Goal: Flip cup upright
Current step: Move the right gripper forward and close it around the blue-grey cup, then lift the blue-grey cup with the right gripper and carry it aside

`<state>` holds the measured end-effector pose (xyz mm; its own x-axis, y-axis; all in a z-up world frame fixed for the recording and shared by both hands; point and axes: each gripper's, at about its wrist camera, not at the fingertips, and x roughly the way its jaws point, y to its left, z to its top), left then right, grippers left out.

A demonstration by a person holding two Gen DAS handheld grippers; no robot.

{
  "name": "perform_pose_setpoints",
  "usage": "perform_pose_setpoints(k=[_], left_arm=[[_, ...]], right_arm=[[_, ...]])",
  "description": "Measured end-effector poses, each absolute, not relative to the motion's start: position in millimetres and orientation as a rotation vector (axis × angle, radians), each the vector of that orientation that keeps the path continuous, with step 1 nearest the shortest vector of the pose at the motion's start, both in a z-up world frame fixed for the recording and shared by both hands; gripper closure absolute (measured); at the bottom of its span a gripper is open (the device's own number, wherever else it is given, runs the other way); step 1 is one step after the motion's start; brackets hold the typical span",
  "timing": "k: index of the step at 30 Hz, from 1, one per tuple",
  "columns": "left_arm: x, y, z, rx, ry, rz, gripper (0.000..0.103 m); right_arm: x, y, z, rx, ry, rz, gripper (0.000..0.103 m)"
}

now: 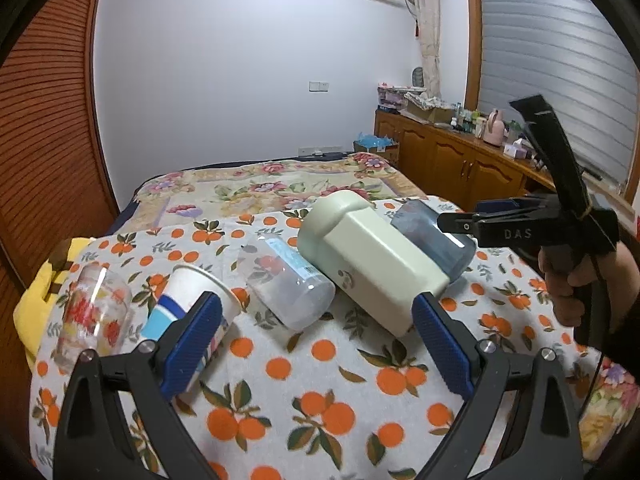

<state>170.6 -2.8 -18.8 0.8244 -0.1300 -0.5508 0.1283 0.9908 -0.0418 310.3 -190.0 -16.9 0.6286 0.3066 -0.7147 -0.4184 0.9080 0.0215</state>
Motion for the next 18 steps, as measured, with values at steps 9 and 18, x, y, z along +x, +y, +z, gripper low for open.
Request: perform_pose_setpoints(k=[9,18], left_arm=[[193,-2,-20,-0.058,0.624,-0.2,0.007],[182,-5,-22,-0.055,0.64,-0.184,0.007]], right_arm=[[355,-180,-49,-0.162,0.973,0.434,0.023],[365,-172,-63,-0.147,1.083,0.448,0.036]])
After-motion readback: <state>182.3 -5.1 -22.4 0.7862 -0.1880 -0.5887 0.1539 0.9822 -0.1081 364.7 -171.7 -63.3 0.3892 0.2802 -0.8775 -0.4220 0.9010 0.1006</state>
